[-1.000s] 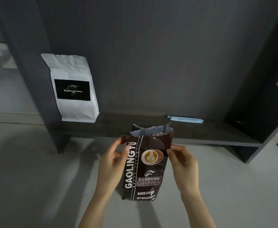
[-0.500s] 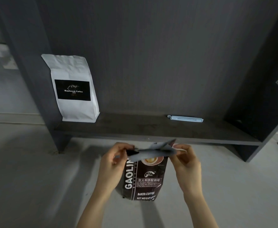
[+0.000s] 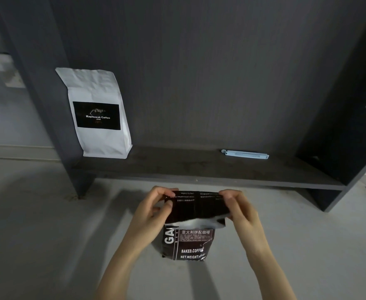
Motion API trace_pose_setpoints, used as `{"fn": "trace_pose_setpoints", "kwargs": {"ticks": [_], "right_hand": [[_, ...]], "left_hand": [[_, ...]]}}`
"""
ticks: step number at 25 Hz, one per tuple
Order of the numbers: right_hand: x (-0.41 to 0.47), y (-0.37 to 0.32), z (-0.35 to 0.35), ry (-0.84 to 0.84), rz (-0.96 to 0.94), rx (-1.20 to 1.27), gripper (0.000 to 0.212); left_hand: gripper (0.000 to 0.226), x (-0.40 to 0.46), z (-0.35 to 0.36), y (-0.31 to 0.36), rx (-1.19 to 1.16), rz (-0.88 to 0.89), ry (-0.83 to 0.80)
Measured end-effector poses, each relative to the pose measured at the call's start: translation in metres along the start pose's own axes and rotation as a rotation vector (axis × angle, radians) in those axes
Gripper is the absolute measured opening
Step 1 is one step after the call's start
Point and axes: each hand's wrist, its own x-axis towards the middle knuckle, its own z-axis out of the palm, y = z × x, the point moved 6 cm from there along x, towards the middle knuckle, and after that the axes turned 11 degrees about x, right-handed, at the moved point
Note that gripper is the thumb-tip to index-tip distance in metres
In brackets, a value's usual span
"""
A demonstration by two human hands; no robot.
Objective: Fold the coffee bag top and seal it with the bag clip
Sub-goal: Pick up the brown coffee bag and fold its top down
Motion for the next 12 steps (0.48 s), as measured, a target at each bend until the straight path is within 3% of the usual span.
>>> {"fn": "trace_pose_setpoints", "kwargs": {"ticks": [1,6,12], "right_hand": [[0.0,0.001,0.001,-0.031,-0.014,-0.004,0.016],[-0.001,0.023,-0.002,-0.139,0.039,-0.021,0.043],[0.002,0.035,0.0,-0.086,0.017,-0.161,0.04]], "left_hand": [[0.024,-0.001,0.002,-0.001,-0.002,0.01,-0.012],[0.052,-0.005,0.006,-0.008,-0.027,-0.017,-0.047],[0.042,-0.007,0.011,-0.021,0.11,-0.062,-0.046]]}}
